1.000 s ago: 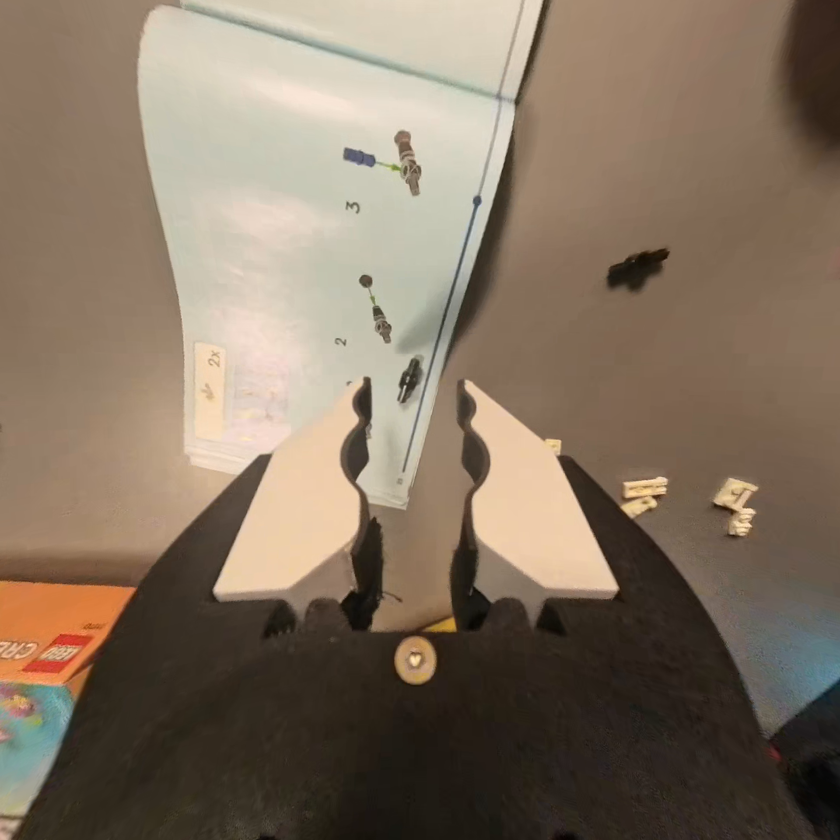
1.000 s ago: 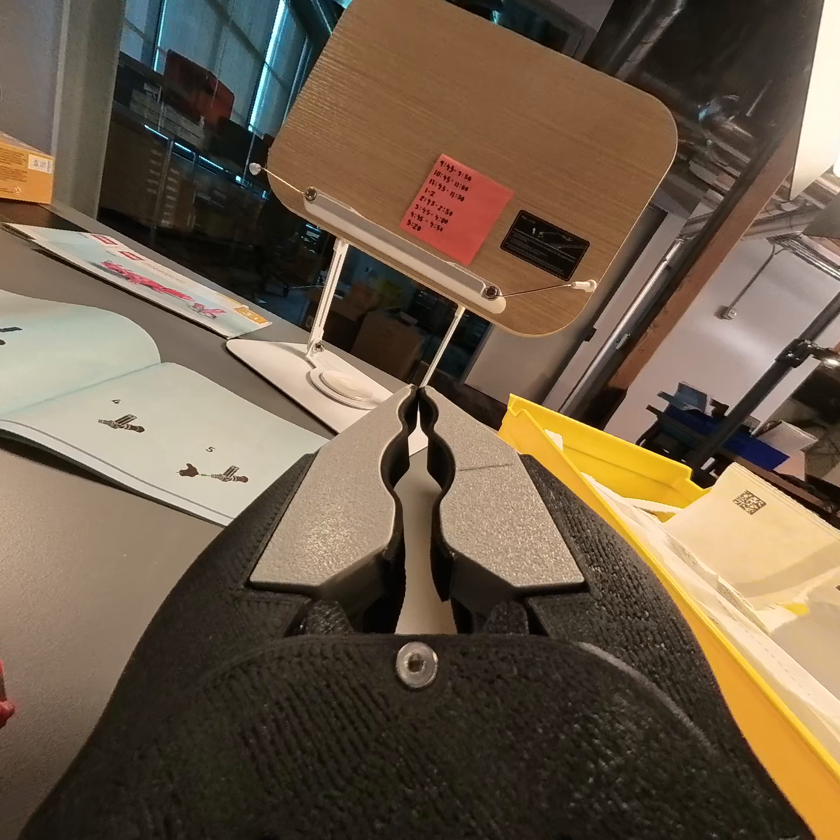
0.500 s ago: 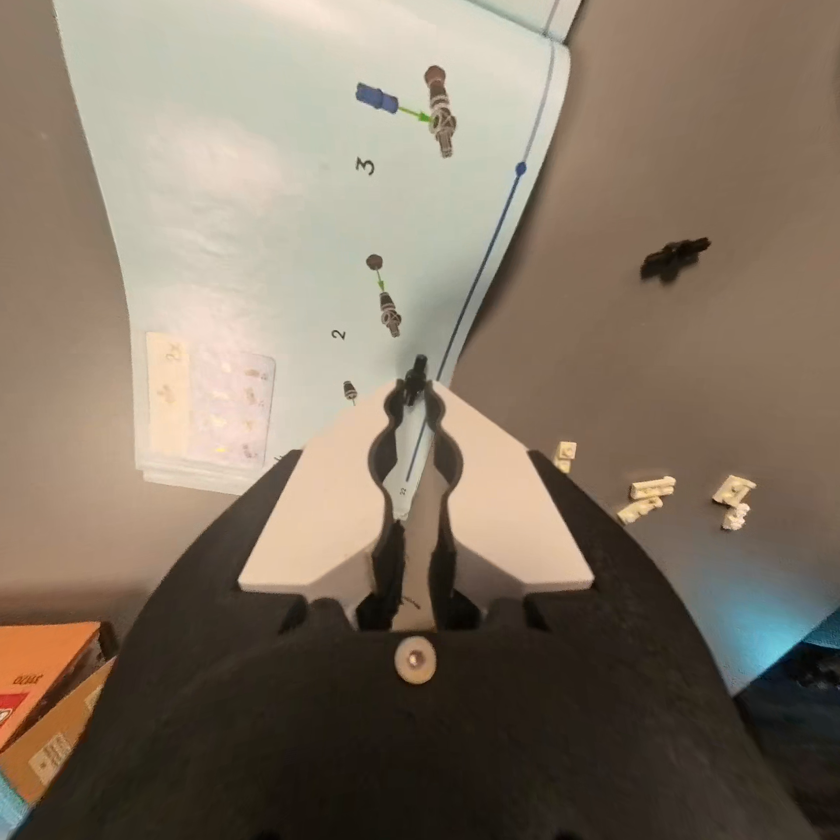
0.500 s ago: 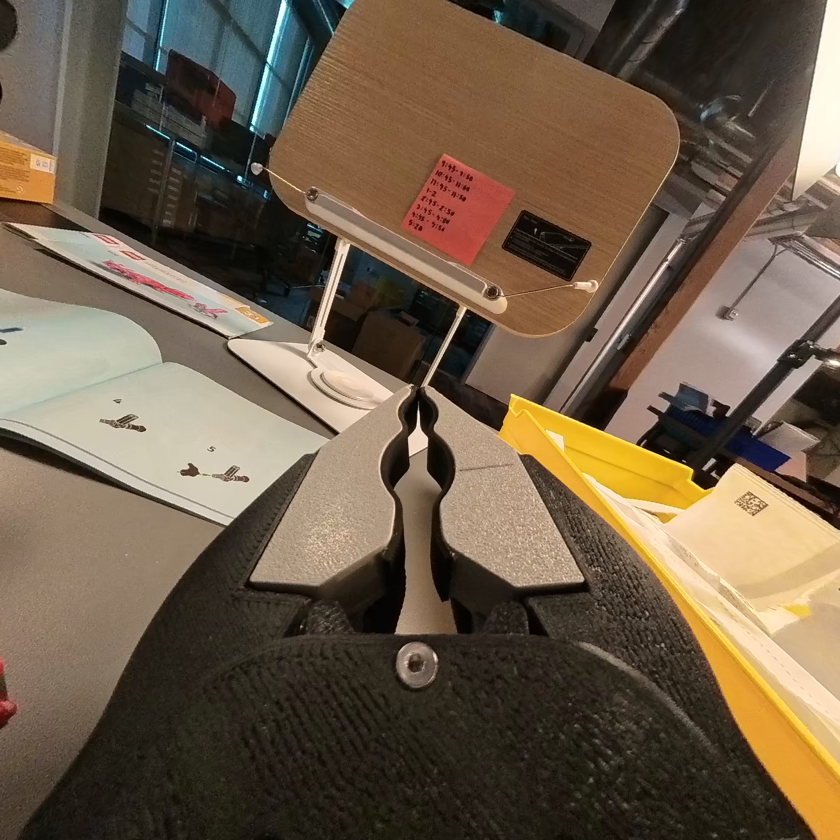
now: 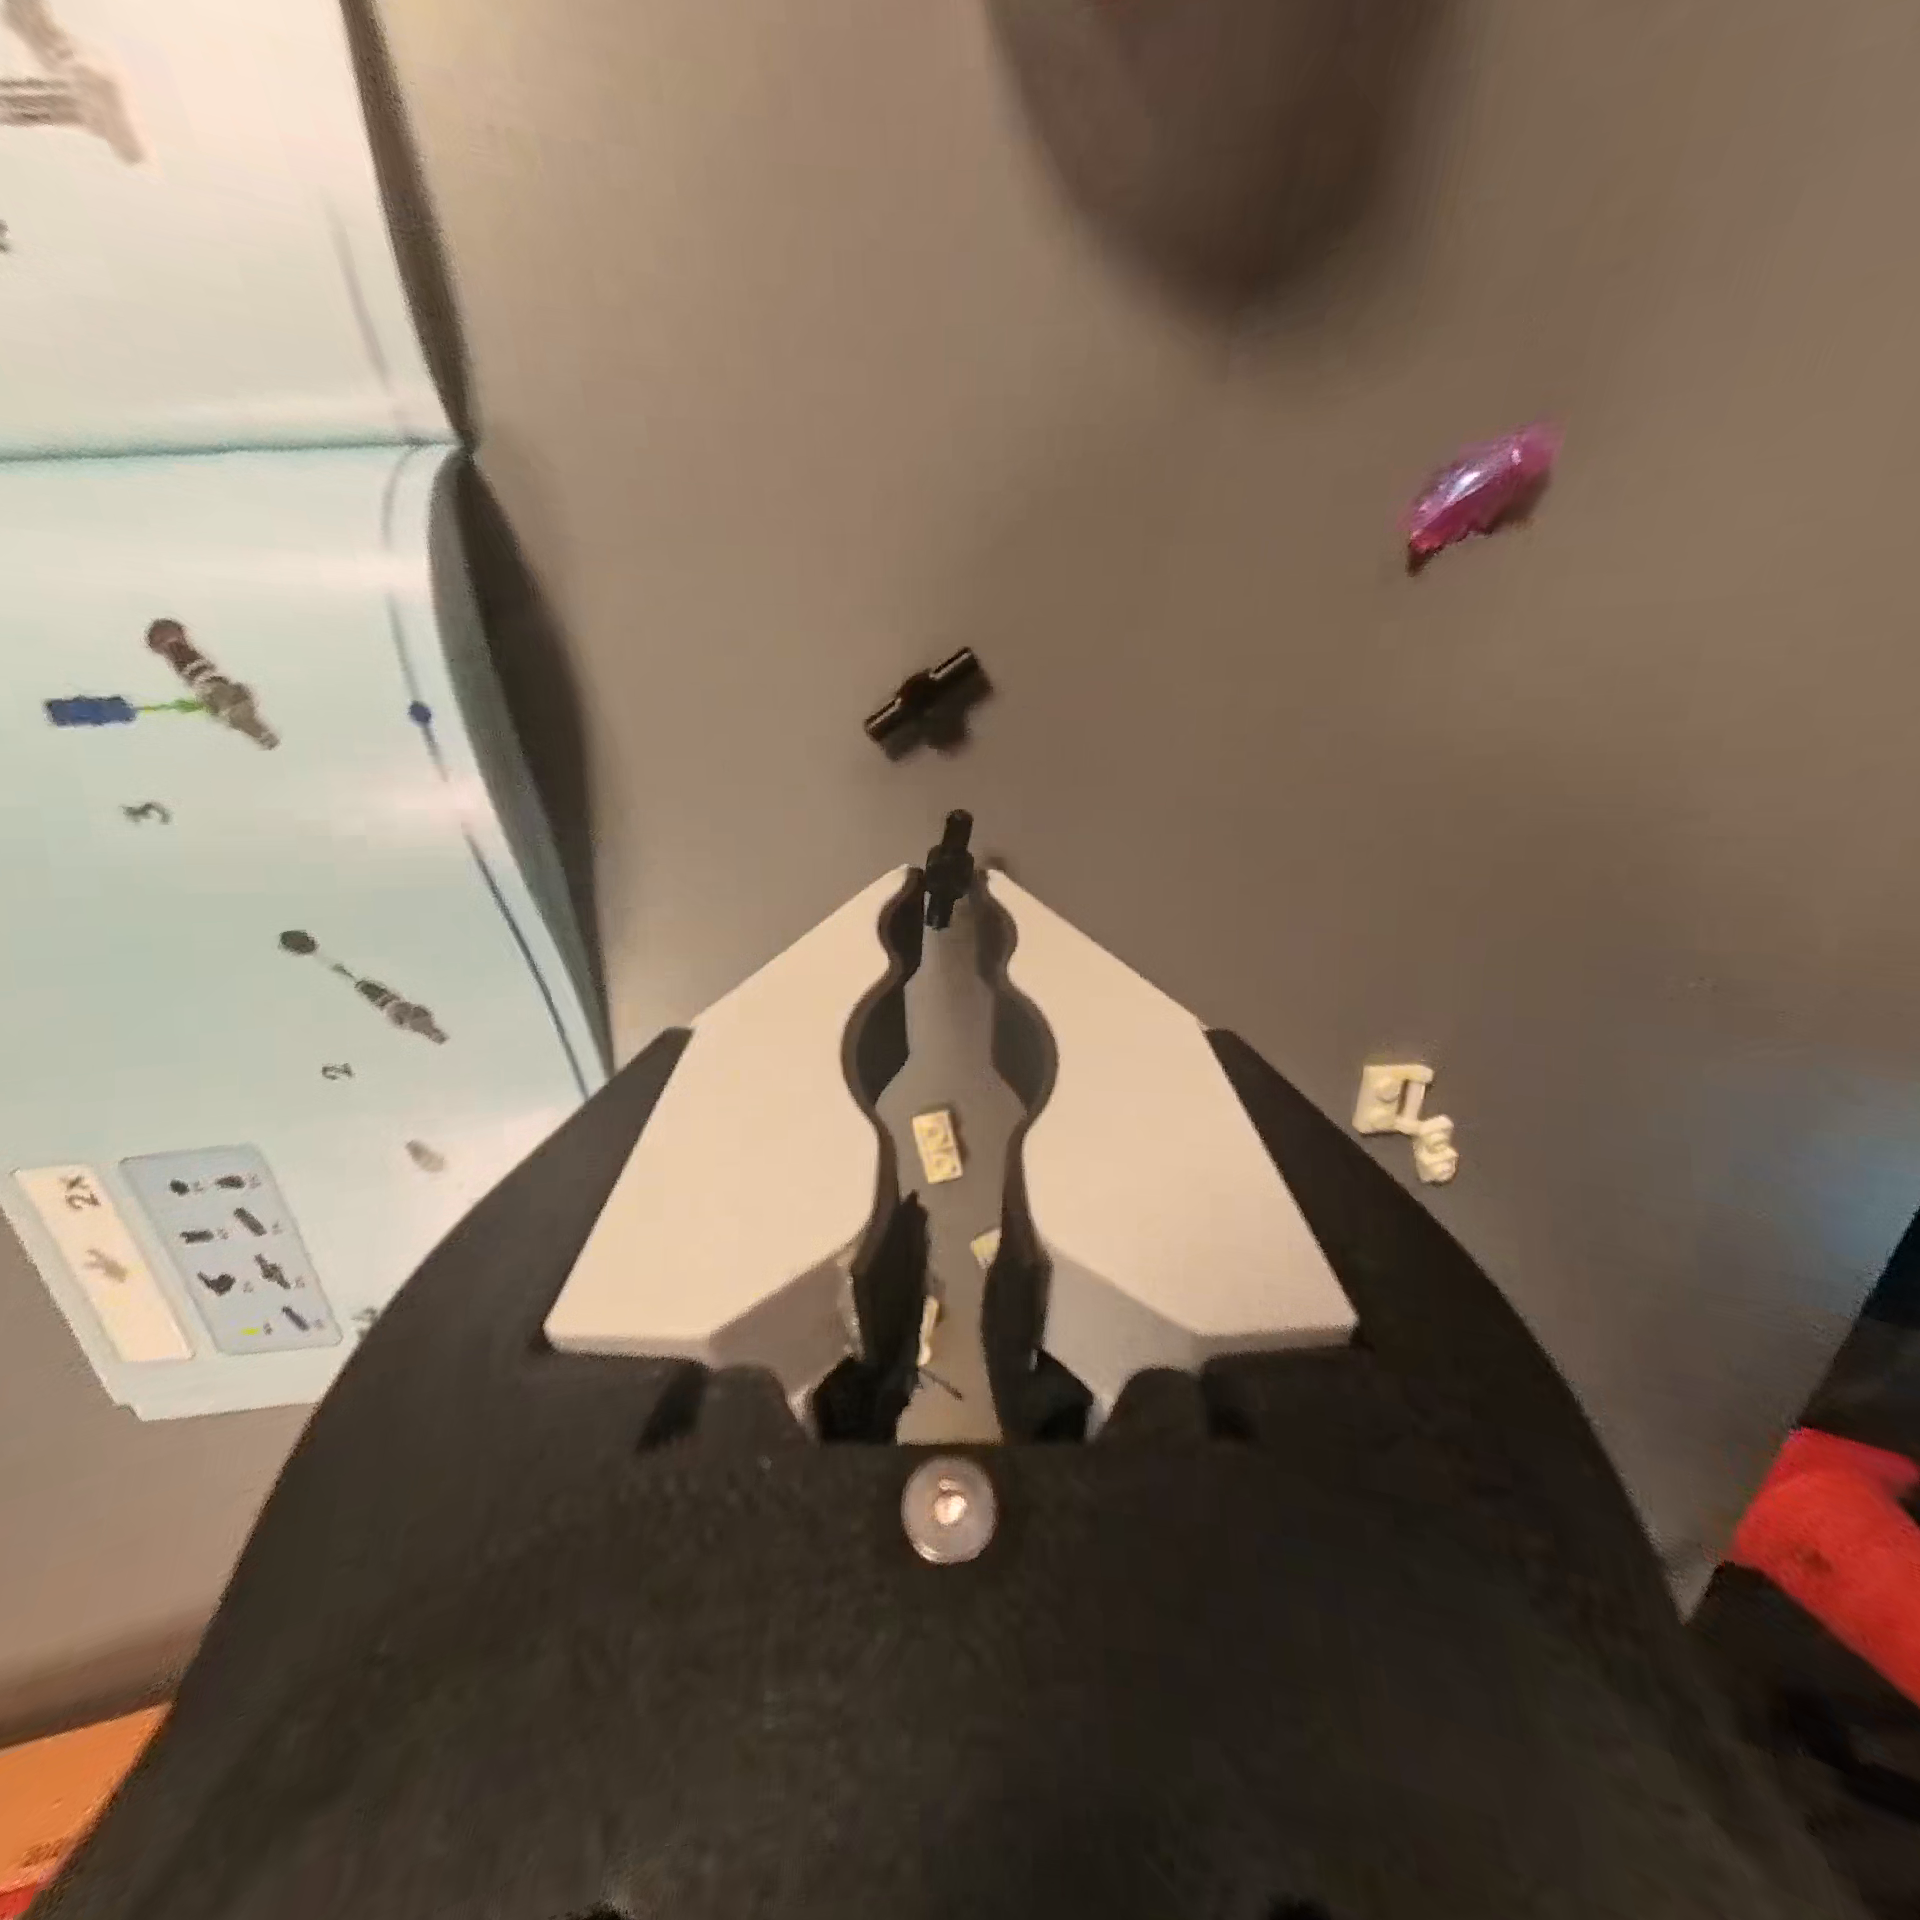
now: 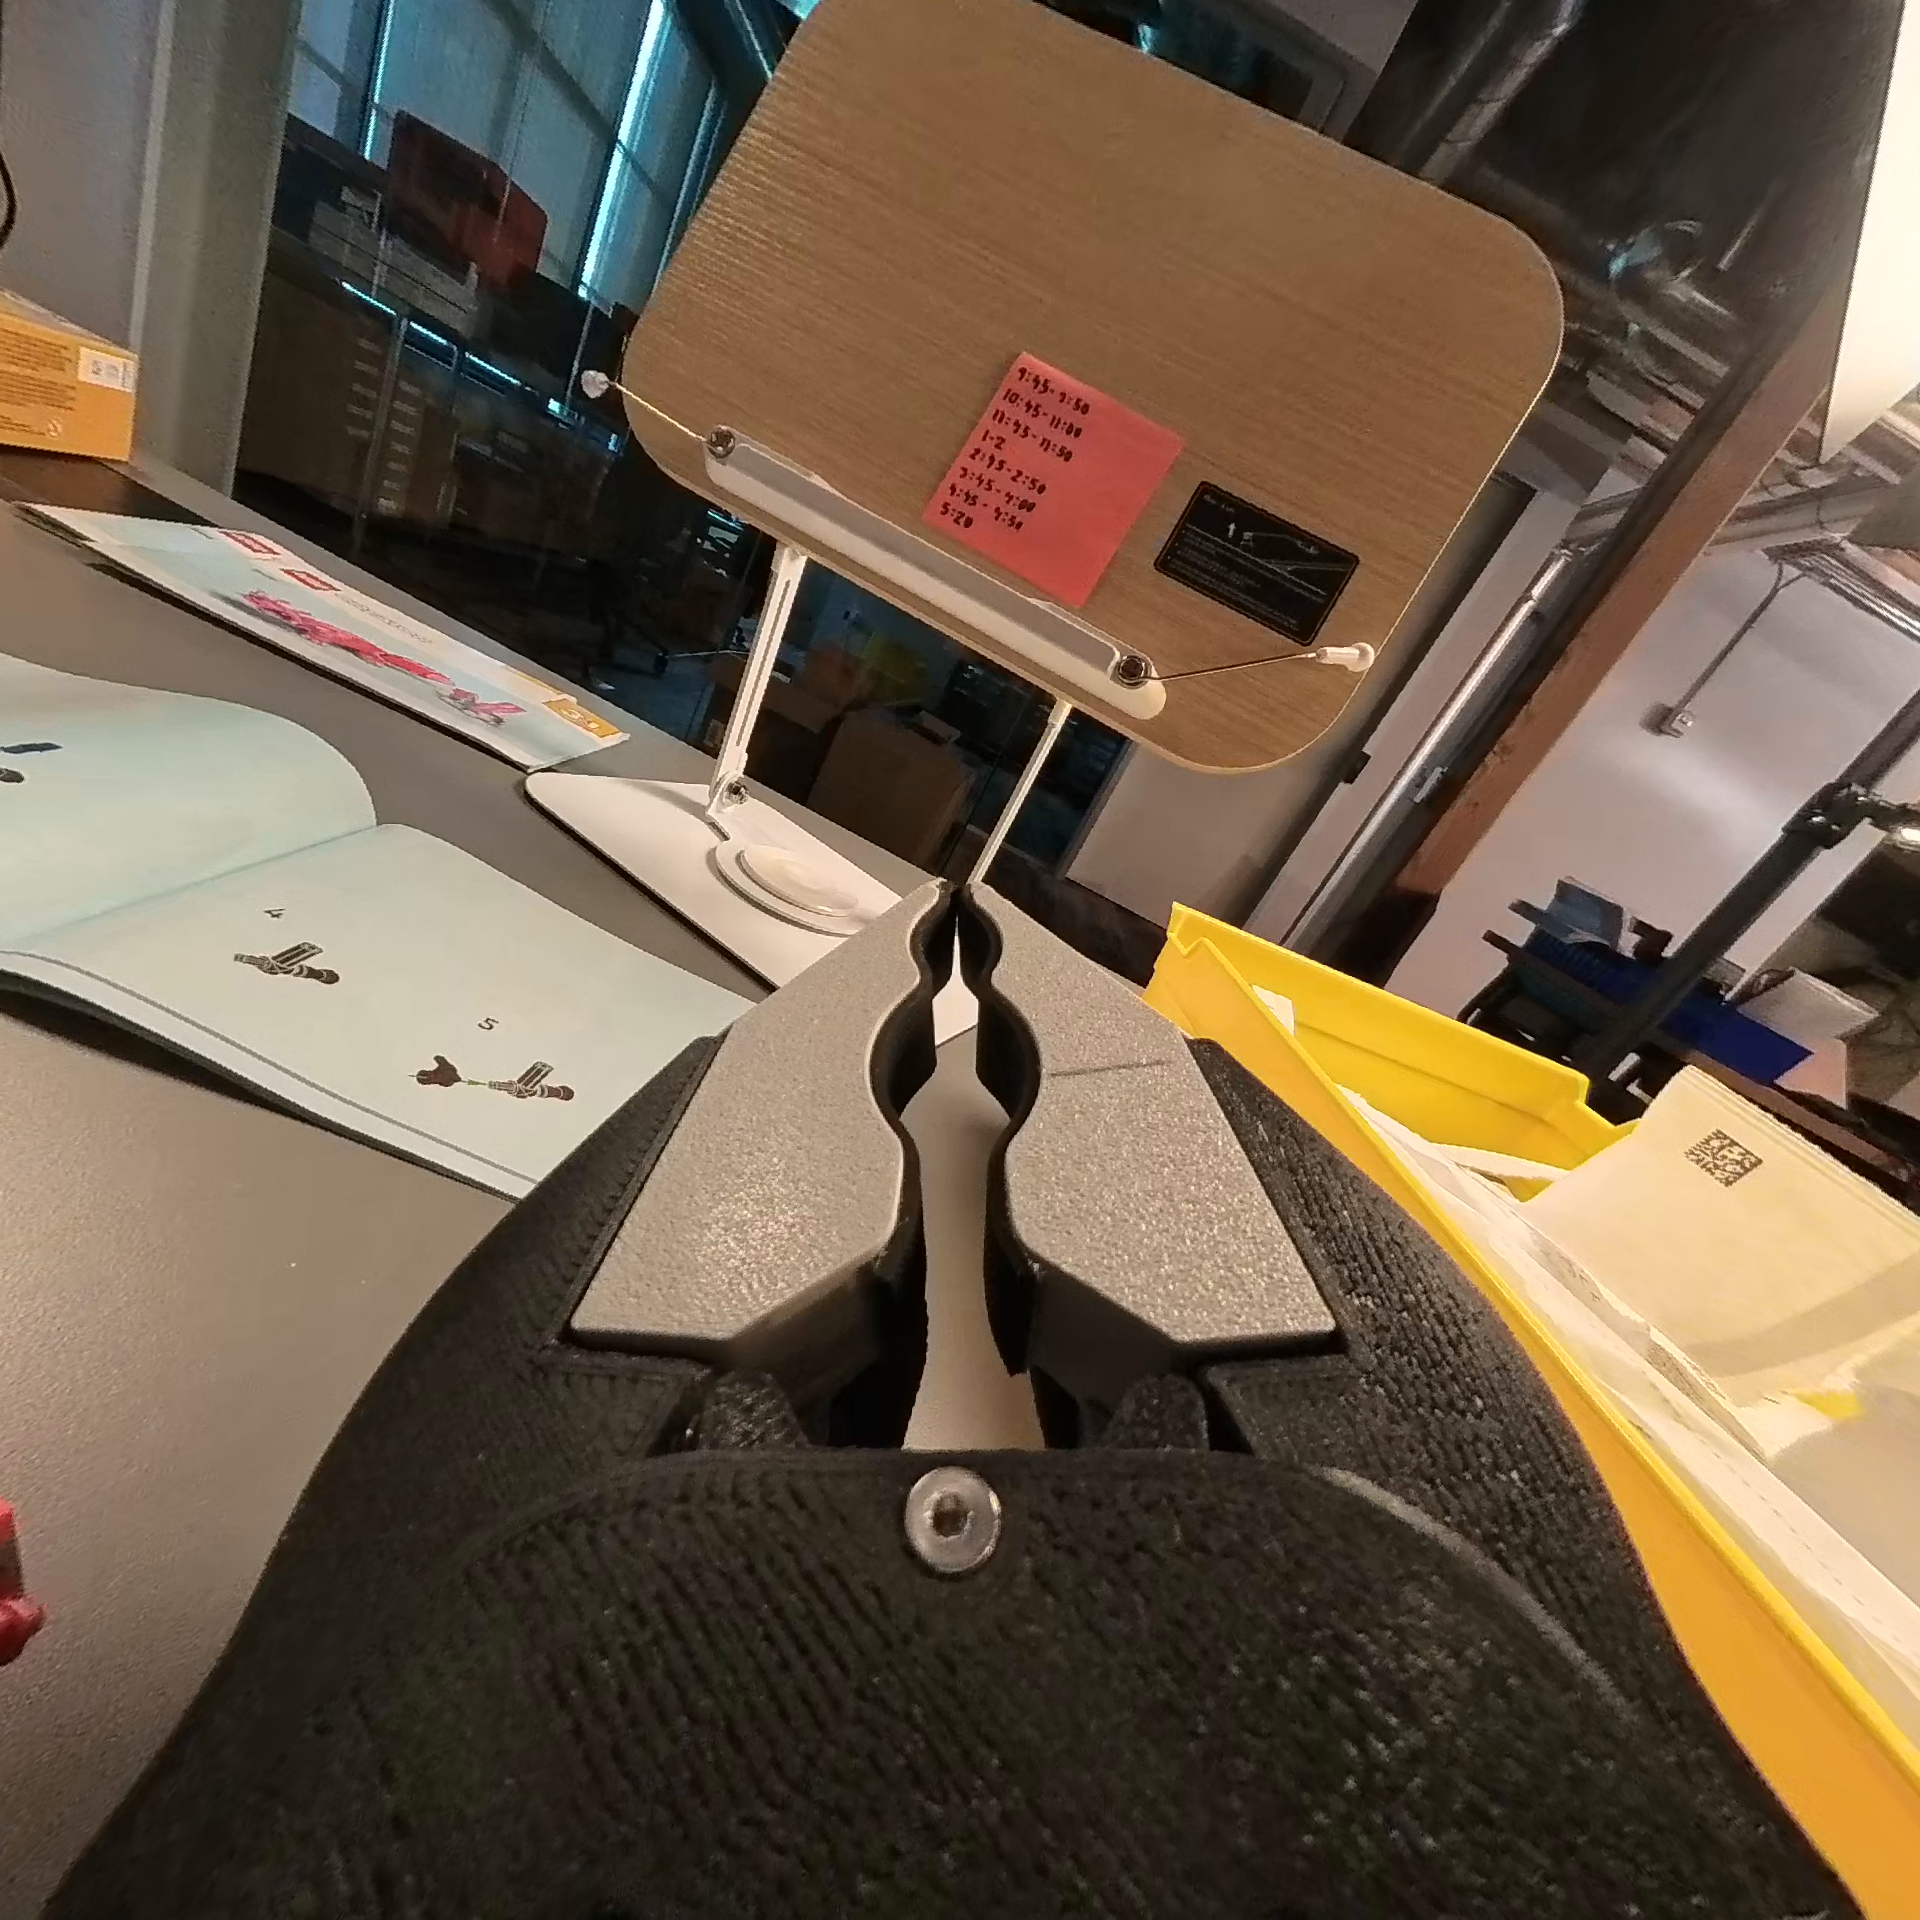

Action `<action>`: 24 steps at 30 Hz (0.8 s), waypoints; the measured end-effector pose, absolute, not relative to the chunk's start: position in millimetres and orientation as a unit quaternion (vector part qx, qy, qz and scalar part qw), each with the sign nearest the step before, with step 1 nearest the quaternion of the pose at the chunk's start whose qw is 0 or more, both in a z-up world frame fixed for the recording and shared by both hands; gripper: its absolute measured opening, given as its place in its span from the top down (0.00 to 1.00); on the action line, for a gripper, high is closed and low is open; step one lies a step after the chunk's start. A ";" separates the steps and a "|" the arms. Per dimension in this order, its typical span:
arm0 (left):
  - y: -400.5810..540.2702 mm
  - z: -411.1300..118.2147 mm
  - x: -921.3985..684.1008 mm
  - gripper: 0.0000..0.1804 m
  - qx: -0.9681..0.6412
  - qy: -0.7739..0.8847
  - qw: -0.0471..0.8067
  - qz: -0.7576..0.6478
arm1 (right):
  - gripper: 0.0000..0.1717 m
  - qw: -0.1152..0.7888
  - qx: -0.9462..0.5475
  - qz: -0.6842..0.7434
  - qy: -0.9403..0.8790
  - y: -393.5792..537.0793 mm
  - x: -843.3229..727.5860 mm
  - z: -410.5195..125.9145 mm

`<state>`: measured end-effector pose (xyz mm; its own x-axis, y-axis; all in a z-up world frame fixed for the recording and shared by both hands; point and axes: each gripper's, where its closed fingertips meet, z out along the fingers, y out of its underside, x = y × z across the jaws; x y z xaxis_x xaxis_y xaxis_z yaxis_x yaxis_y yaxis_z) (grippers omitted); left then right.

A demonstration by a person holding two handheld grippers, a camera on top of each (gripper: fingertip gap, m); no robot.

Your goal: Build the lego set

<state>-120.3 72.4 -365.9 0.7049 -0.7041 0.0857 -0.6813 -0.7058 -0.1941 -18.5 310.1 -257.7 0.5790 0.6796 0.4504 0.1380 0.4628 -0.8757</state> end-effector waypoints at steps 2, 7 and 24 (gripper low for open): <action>73.1 -370.7 -119.9 0.91 -0.920 0.379 0.069 -0.065 | 1.00 0.744 -0.485 0.182 -0.422 309.8 -18.6 -257.8; 86.0 -358.9 -120.4 0.79 -0.923 0.357 0.122 -0.076 | 1.00 0.743 -0.483 0.181 -0.427 308.3 -20.2 -258.7; -36.7 -226.2 -292.9 0.79 -0.930 -0.009 0.368 0.020 | 1.00 0.743 -0.482 0.176 -0.430 308.1 -20.9 -259.5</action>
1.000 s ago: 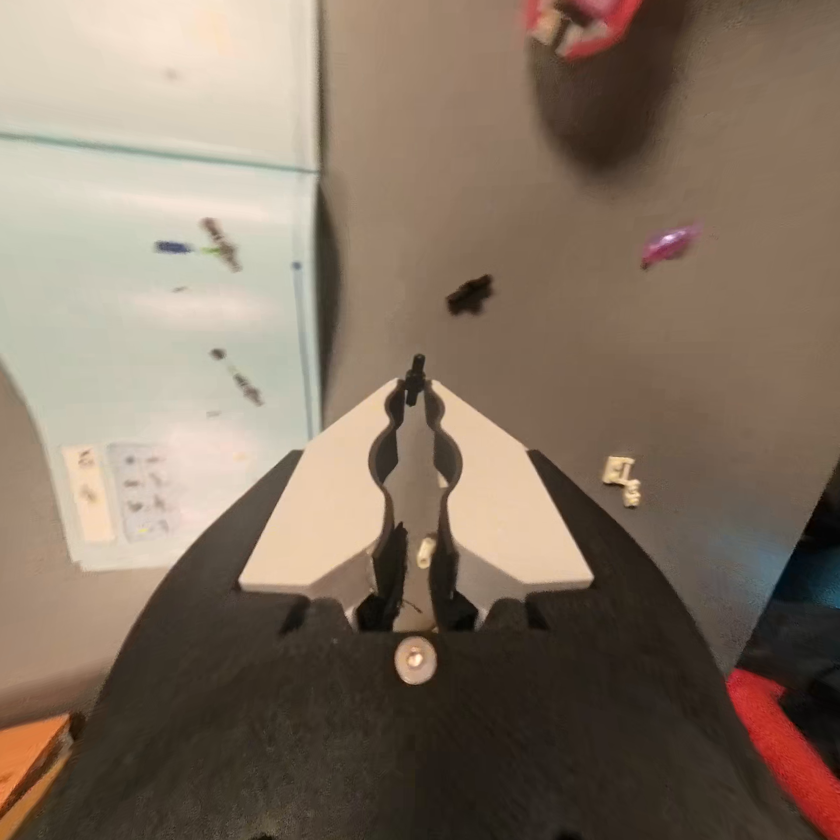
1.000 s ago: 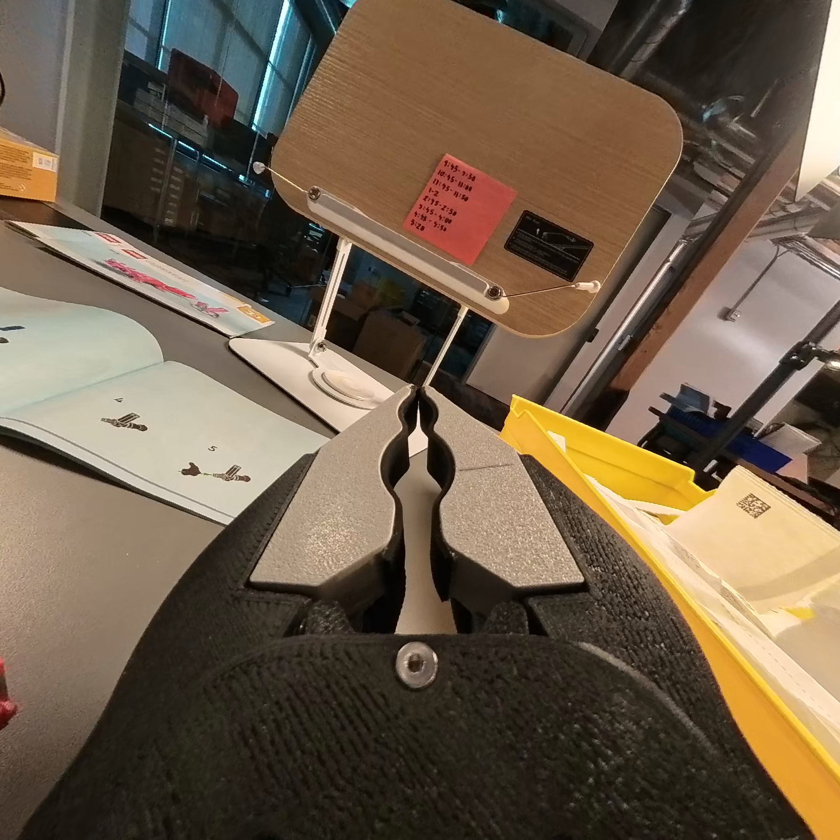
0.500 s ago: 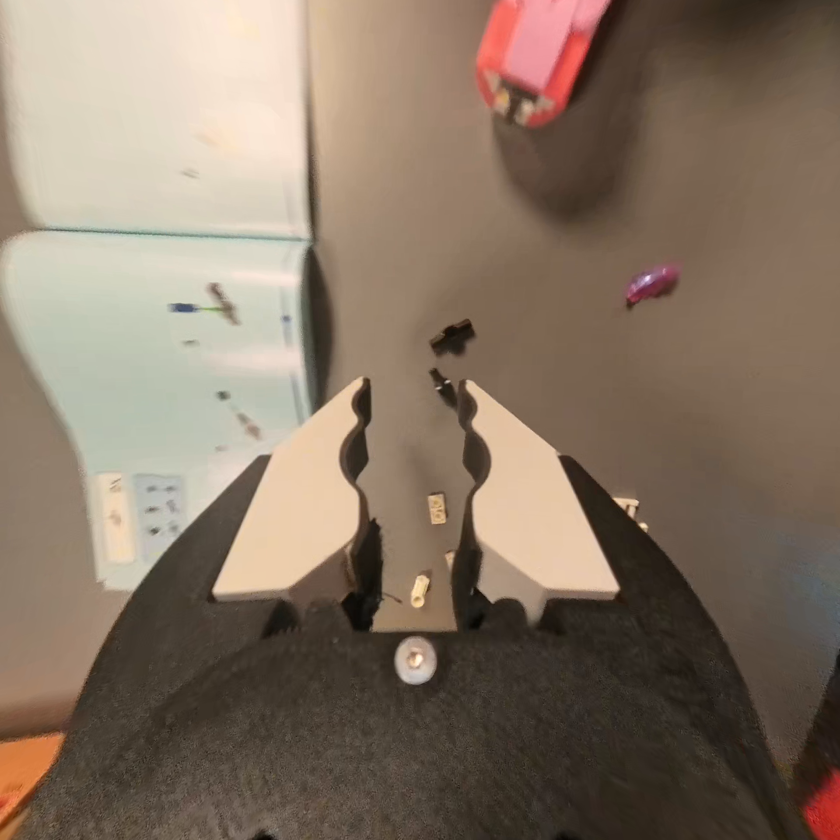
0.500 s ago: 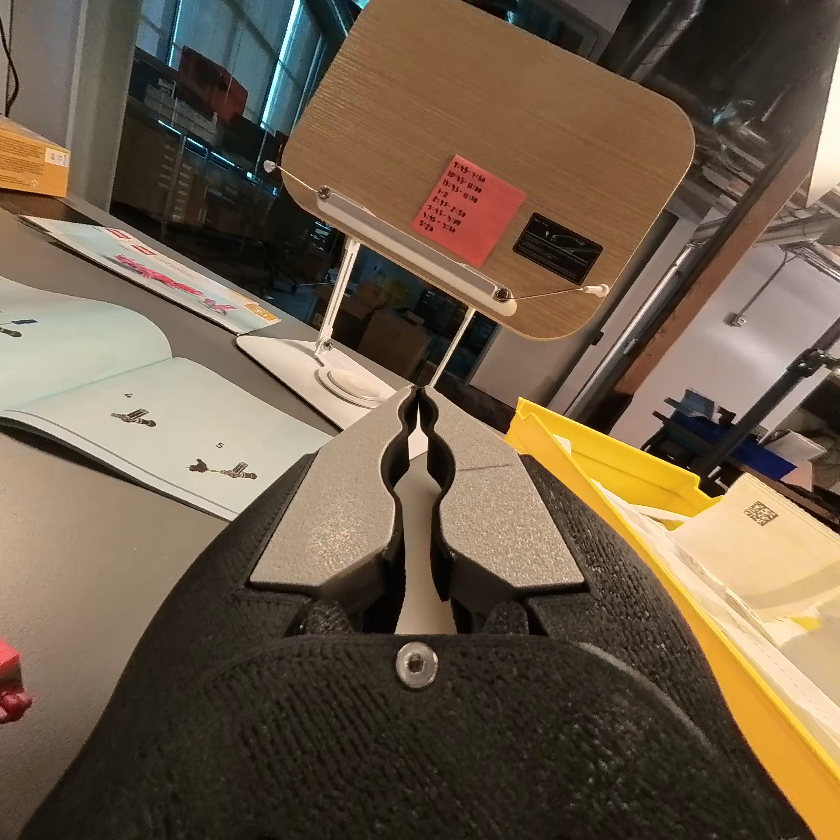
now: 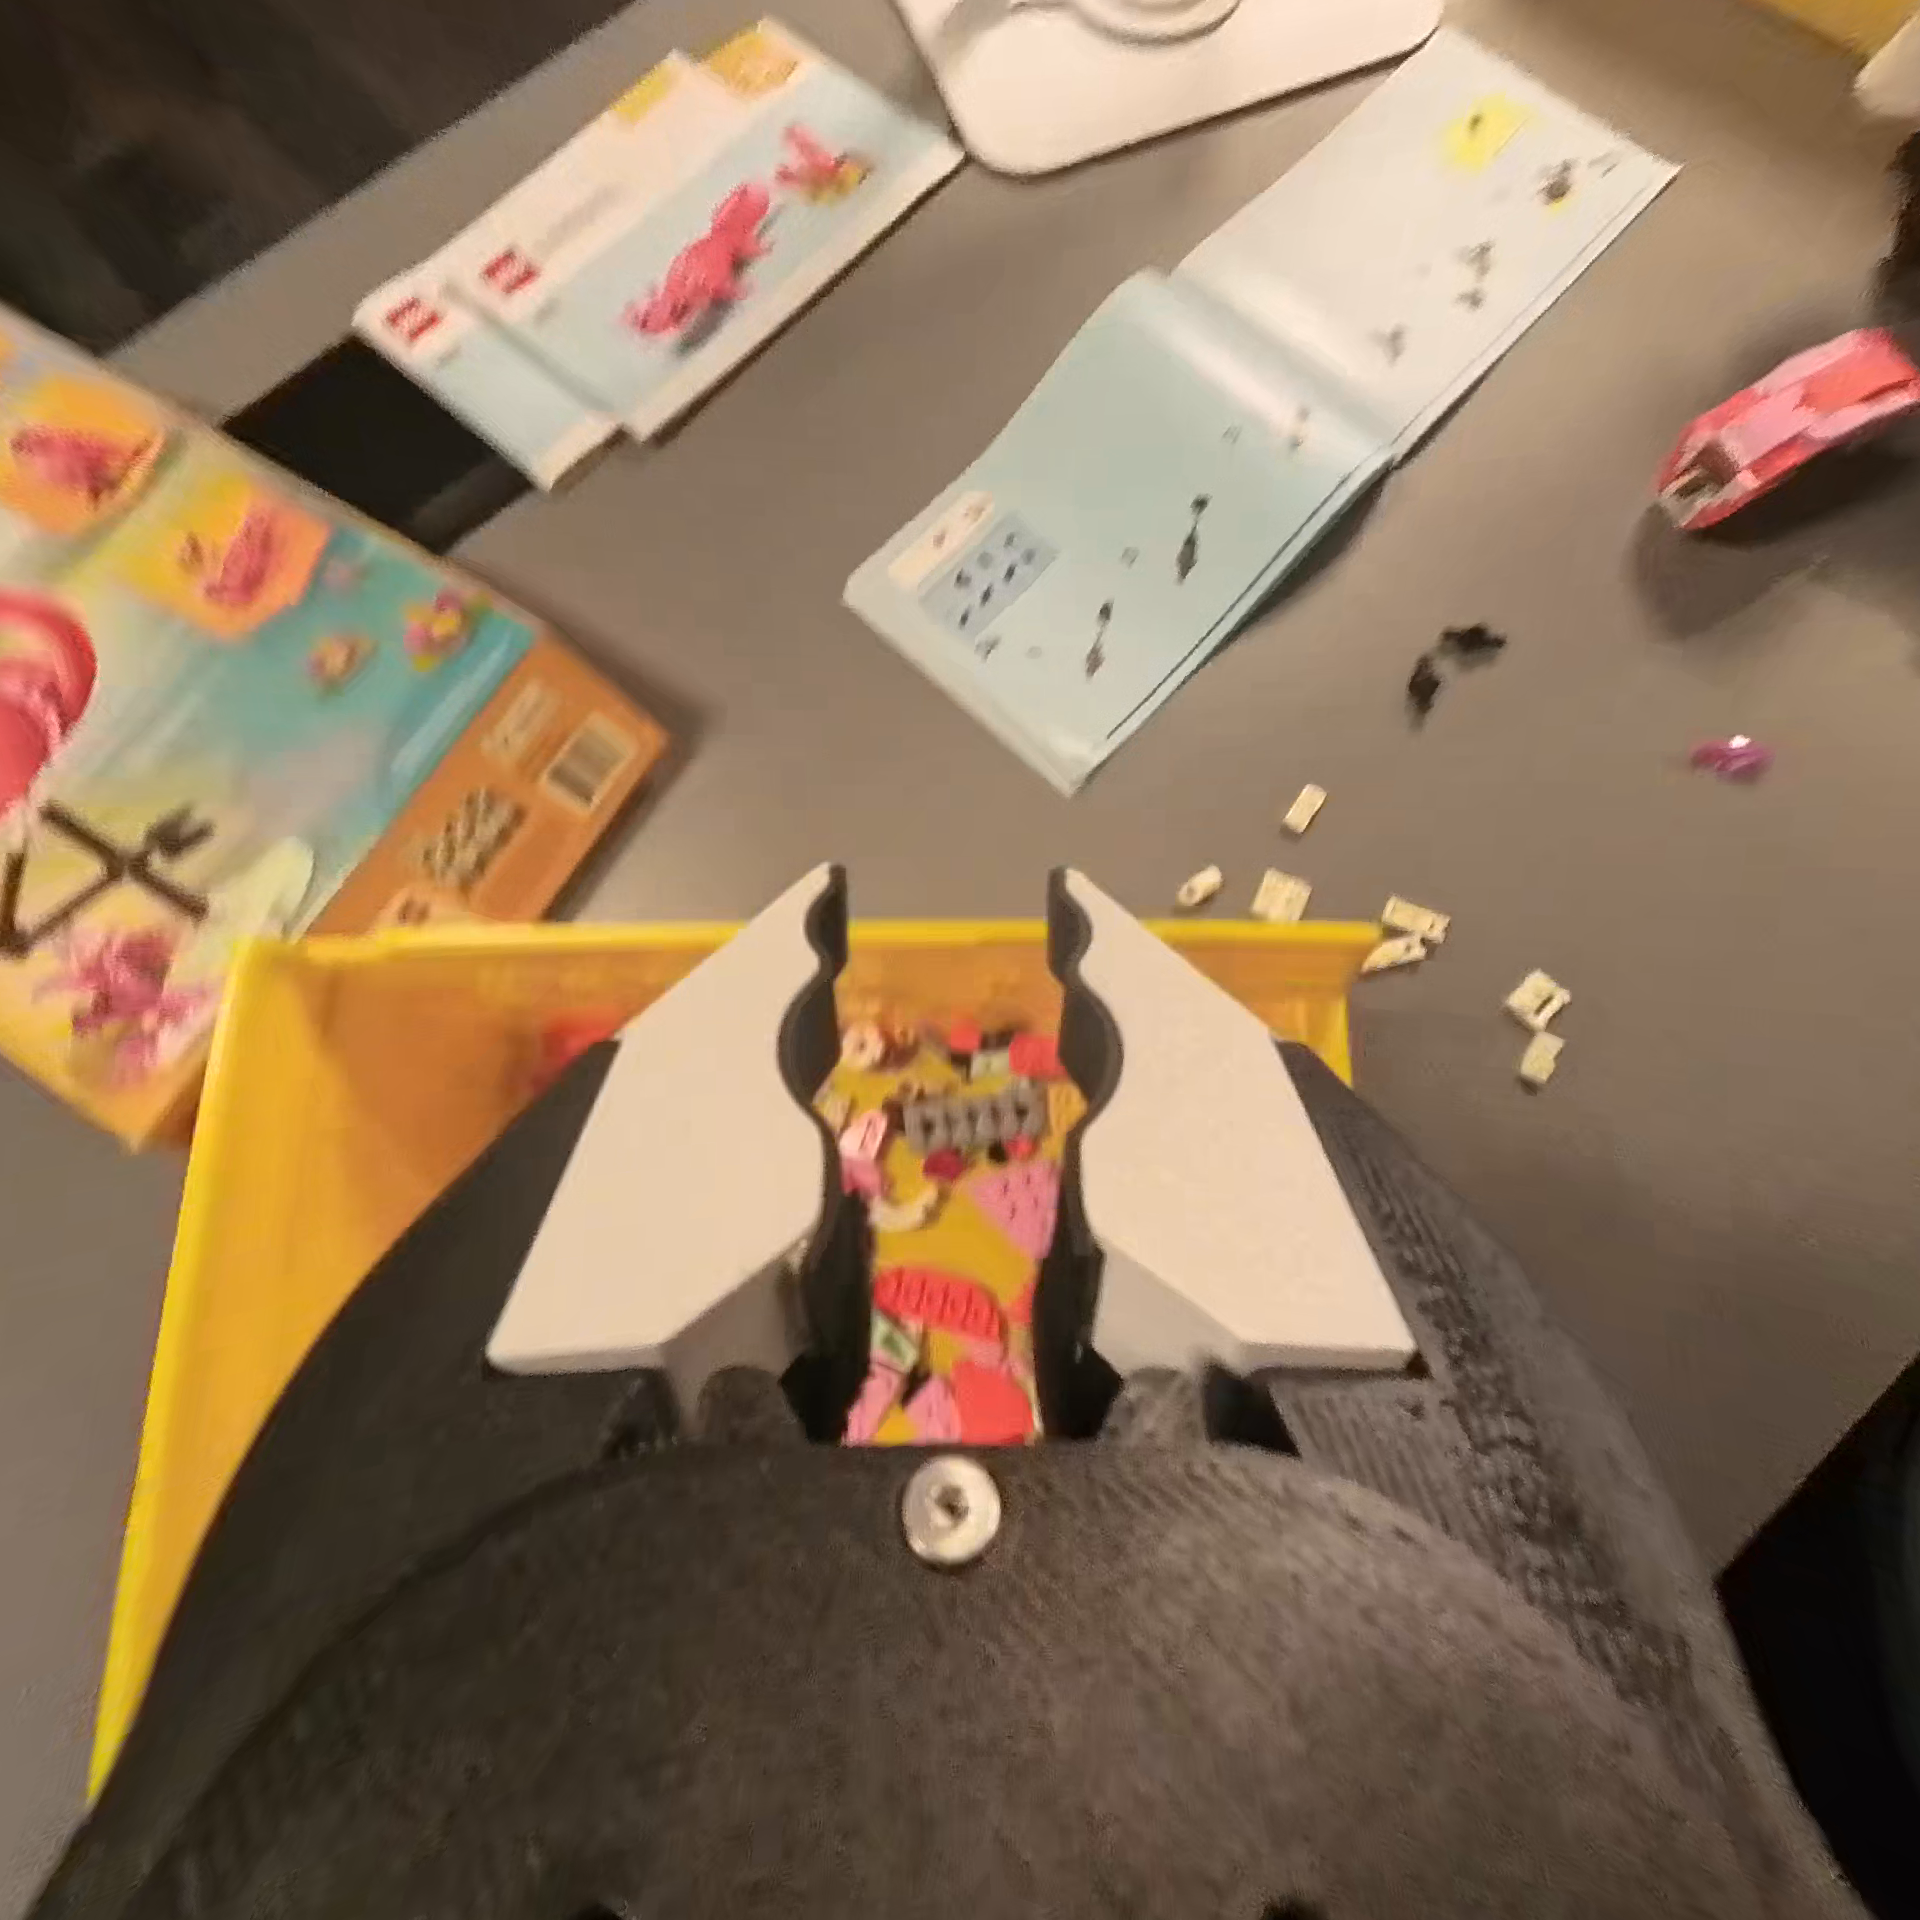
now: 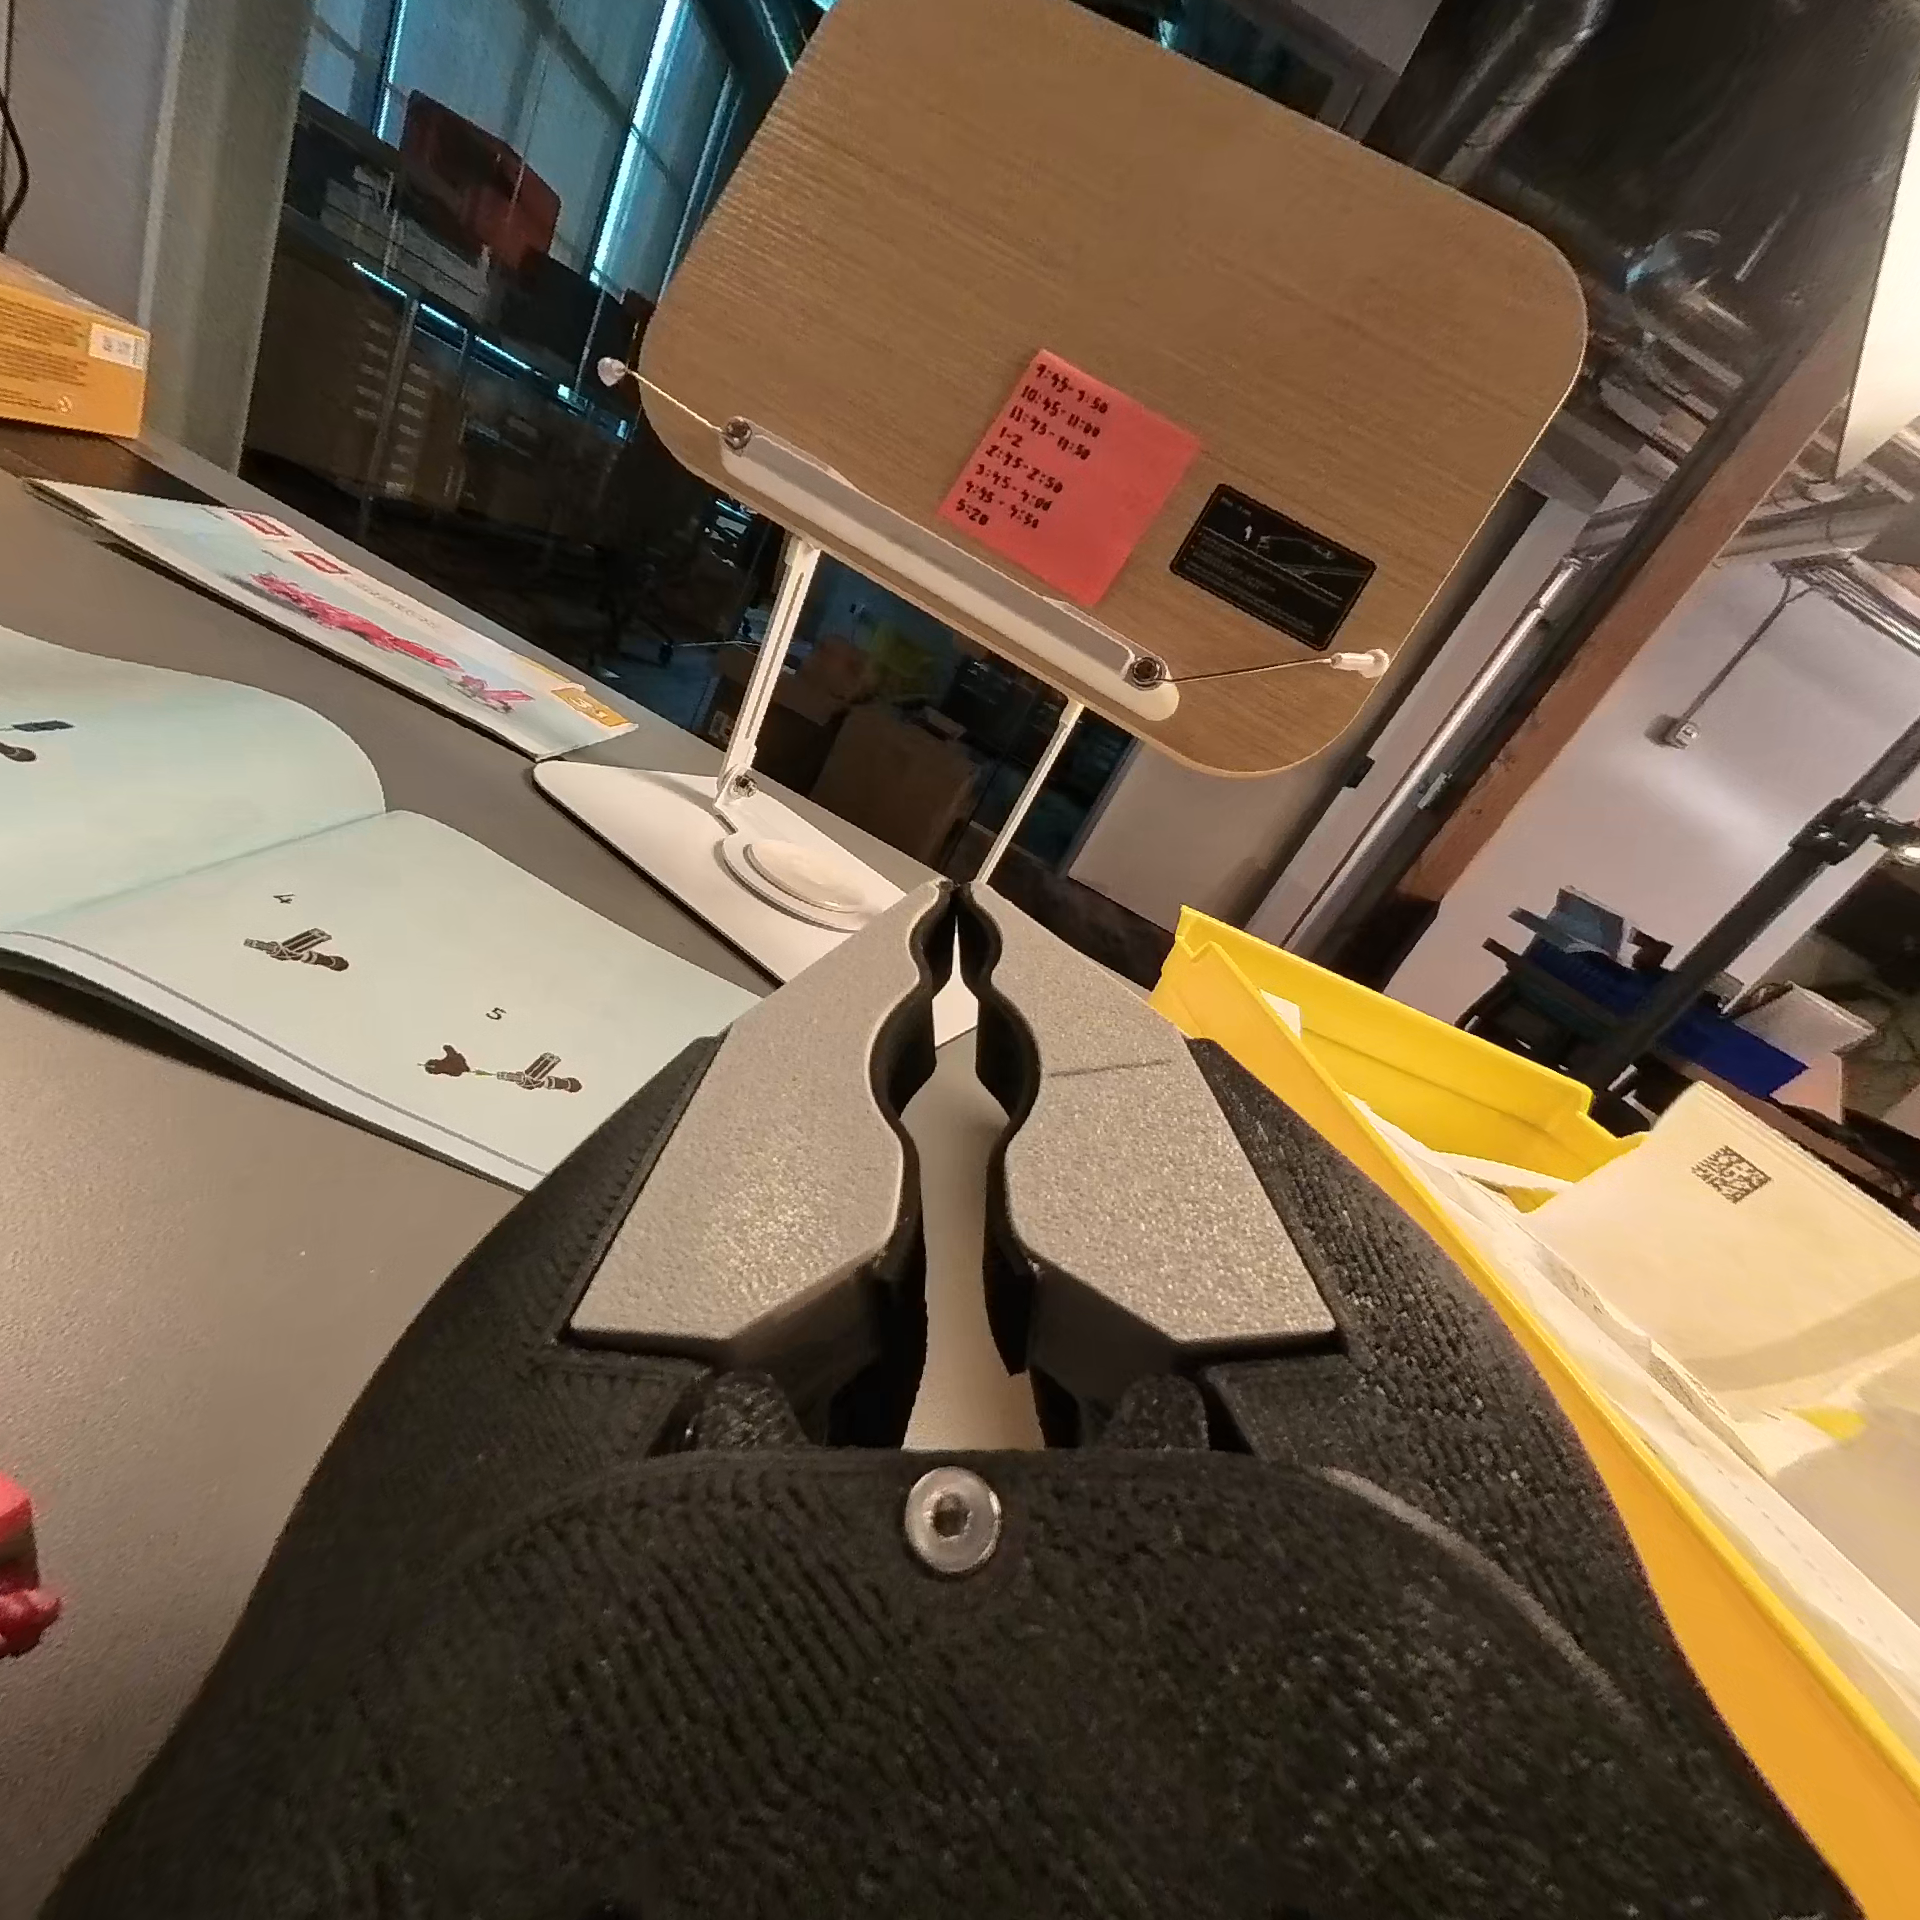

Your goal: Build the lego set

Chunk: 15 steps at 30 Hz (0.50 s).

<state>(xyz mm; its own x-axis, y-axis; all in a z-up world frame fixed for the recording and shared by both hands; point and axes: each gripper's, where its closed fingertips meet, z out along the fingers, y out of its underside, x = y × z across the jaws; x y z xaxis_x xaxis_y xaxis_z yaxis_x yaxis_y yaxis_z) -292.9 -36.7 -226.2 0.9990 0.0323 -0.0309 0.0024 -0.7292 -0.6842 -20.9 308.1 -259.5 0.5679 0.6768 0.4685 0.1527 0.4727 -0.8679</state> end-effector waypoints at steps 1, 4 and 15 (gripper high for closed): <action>-48.7 -230.7 -297.2 0.79 -0.931 -0.021 0.363 0.021 | 1.00 0.743 -0.482 0.175 -0.431 308.1 -21.1 -259.8; -79.8 -241.7 -308.2 0.79 -0.933 -0.052 0.354 0.027 | 1.00 0.742 -0.481 0.170 -0.435 308.1 -21.8 -260.7; -136.1 -279.9 -306.2 0.83 -0.950 -0.092 0.295 -0.035 | 1.00 0.741 -0.479 0.151 -0.447 308.5 -24.3 -264.2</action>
